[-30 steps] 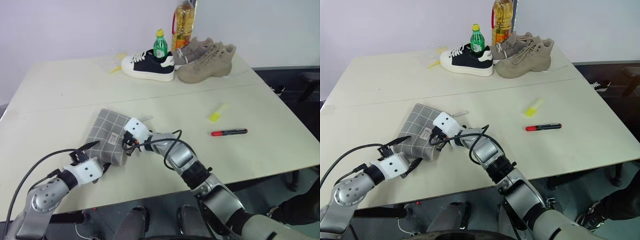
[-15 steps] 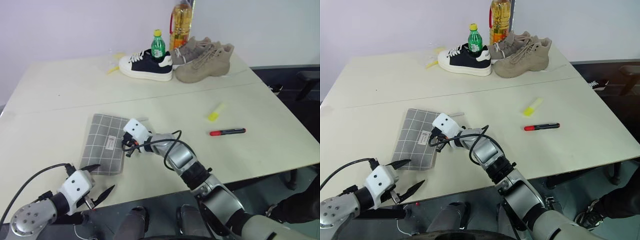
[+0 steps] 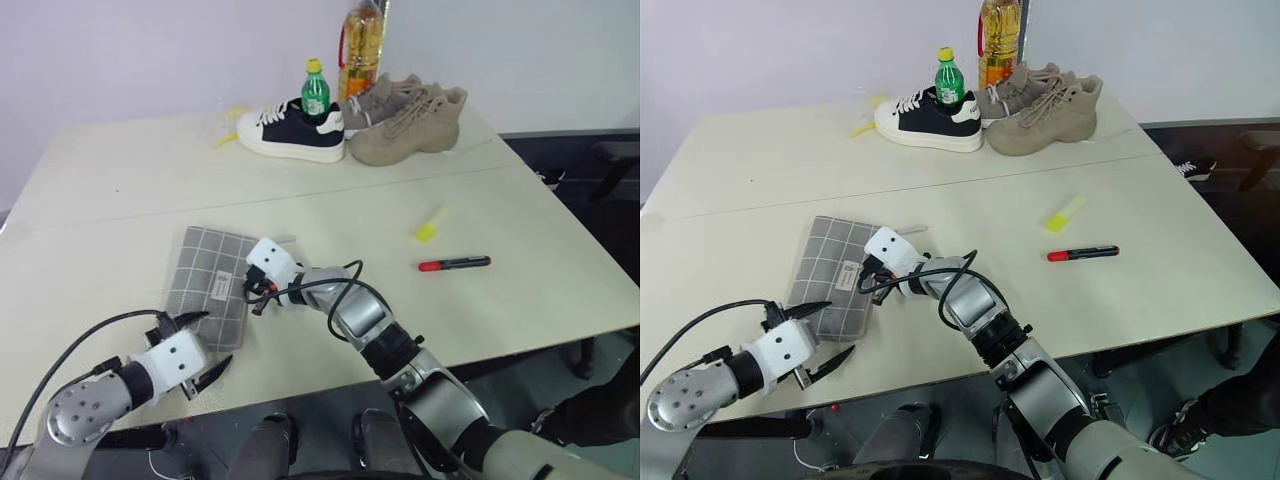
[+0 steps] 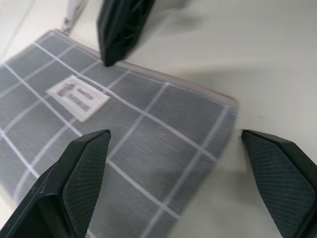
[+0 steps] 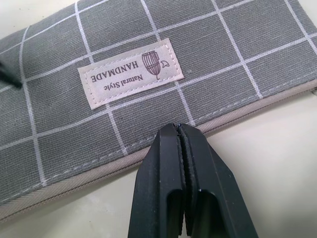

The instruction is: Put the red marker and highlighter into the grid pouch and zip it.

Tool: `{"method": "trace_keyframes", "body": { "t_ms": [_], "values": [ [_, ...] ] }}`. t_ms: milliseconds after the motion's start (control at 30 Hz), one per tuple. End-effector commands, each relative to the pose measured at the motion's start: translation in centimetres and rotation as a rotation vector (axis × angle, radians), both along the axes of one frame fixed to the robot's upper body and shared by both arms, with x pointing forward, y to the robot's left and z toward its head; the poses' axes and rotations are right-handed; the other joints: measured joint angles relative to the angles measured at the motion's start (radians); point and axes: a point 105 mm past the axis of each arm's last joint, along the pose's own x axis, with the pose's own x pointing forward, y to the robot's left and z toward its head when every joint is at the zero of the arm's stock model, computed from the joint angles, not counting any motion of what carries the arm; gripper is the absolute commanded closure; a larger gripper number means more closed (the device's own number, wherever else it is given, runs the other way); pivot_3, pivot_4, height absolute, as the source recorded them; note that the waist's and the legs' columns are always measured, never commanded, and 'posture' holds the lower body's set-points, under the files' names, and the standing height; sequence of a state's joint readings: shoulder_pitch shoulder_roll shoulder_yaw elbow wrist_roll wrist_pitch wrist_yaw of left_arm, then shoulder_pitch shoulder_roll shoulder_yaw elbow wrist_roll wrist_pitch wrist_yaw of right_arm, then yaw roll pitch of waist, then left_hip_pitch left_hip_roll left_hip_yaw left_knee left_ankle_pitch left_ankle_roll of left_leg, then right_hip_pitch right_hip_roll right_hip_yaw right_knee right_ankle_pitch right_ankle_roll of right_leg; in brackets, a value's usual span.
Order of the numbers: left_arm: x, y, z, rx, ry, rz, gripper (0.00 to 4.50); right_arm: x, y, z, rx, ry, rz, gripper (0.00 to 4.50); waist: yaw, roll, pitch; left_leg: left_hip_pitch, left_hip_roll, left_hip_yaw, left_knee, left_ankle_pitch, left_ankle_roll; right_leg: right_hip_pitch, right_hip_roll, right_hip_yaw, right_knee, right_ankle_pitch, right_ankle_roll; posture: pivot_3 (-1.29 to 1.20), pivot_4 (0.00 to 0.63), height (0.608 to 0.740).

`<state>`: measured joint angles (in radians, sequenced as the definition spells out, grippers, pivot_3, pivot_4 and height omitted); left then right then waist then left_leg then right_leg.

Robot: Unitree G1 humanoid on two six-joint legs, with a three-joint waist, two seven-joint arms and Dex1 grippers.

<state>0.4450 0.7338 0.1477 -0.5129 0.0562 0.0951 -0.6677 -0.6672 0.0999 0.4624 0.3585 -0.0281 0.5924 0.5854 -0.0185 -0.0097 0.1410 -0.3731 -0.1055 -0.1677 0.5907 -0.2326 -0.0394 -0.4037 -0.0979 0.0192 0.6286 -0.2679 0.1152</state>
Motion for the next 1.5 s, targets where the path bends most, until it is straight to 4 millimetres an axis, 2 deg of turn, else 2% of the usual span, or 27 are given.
{"method": "trace_keyframes", "body": {
  "t_ms": [33, 133, 400, 500, 533, 733, 967, 1067, 1267, 1500],
  "values": [
    [1.4, 1.8, 0.1, 0.101, -0.076, 0.061, 0.0, -0.3, 0.4, -0.1, -0.004, 0.005, 0.019, 4.41, 0.0, 0.0, 0.0, 0.0, 0.0, 0.0, 0.0, 0.0, 0.0, 0.0, 0.0, 0.0, 0.0, 0.0, 0.0, 0.0, 0.15, 0.74],
    [2.1, 2.2, 0.6, 0.143, -0.146, 0.07, 0.0, -0.3, 0.4, -0.1, -0.004, 0.002, 0.021, 4.41, 0.001, 0.0, 0.0, 0.0, 0.0, 0.0, 0.0, 0.0, 0.0, 0.0, 0.0, 0.0, 0.001, 0.0, 0.001, 0.0, 0.15, 0.74],
    [2.8, 2.6, 2.4, 0.122, -0.3, 0.092, 0.0, -0.3, 0.4, -0.1, -0.005, 0.005, 0.022, 4.41, 0.001, 0.0, 0.0, 0.0, 0.0, 0.0, 0.0, 0.0, 0.0, -0.001, 0.0, 0.0, 0.001, 0.001, 0.002, 0.0, 0.15, 0.74],
    [2.9, 2.6, 3.0, 0.098, -0.334, 0.093, 0.86, -0.3, 0.4, -0.1, -0.005, 0.004, 0.024, 4.5, 0.002, 0.0, 0.0, 0.0, 0.0, 0.0, 0.0, 0.0, 0.0, -0.001, 0.0, 0.0, 0.001, 0.002, 0.003, 0.0, 0.15, 0.74],
    [2.9, 2.6, 3.1, 0.095, -0.339, 0.092, 1.29, -0.3, 0.4, -0.1, -0.006, 0.004, 0.026, 4.5, 0.003, 0.0, 0.0, 0.0, 0.0, 0.0, 0.0, 0.0, 0.0, -0.001, 0.0, 0.0, 0.001, 0.002, 0.003, 0.0, 0.15, 0.74],
    [2.8, 2.9, 3.4, 0.087, -0.355, 0.087, 4.42, -0.4, 0.5, -0.2, -0.007, 0.004, 0.034, 4.5, 0.001, 0.0, 0.0, 0.0, 0.0, 0.0, 0.0, 0.0, 0.0, -0.001, 0.0, 0.0, 0.001, 0.002, 0.003, 0.0, 0.15, 0.74],
    [2.9, 2.9, 3.5, 0.032, -0.366, 0.117, 4.47, -0.2, 0.5, 0.0, -0.002, -0.005, 0.023, 4.5, 0.001, 0.0, 0.0, 0.0, 0.0, 0.0, 0.0, 0.0, 0.0, -0.001, 0.0, 0.0, 0.0, 0.002, 0.003, 0.0, 0.15, 0.74],
    [2.9, 2.7, 3.6, -0.004, -0.372, 0.13, 4.47, 0.7, 0.0, 0.6, 0.002, -0.064, -0.005, 4.5, 0.0, 0.0, 0.0, 0.0, 0.0, 0.0, 0.0, 0.0, 0.0, -0.001, 0.0, 0.0, 0.001, 0.002, 0.003, 0.0, 0.15, 0.74],
    [2.1, 1.4, 3.4, -0.096, -0.311, 0.113, 4.47, 2.3, -2.7, 3.0, 0.041, -0.148, -0.017, 4.5, 0.004, -0.001, 0.0, -0.001, 0.0, 0.0, 0.001, 0.0, 0.0, -0.001, 0.0, 0.0, 0.0, 0.002, 0.003, 0.0, 0.15, 0.74],
    [0.4, -0.4, 1.4, -0.067, -0.141, 0.0, 4.47, 2.0, -6.5, 4.5, 0.03, -0.182, 0.041, 4.5, 0.001, -0.001, 0.0, -0.002, 0.0, 0.001, 0.0, 0.0, 0.0, 0.0, 0.0, 0.0, 0.0, 0.001, 0.003, 0.0, 0.15, 0.74]
  ]
}}
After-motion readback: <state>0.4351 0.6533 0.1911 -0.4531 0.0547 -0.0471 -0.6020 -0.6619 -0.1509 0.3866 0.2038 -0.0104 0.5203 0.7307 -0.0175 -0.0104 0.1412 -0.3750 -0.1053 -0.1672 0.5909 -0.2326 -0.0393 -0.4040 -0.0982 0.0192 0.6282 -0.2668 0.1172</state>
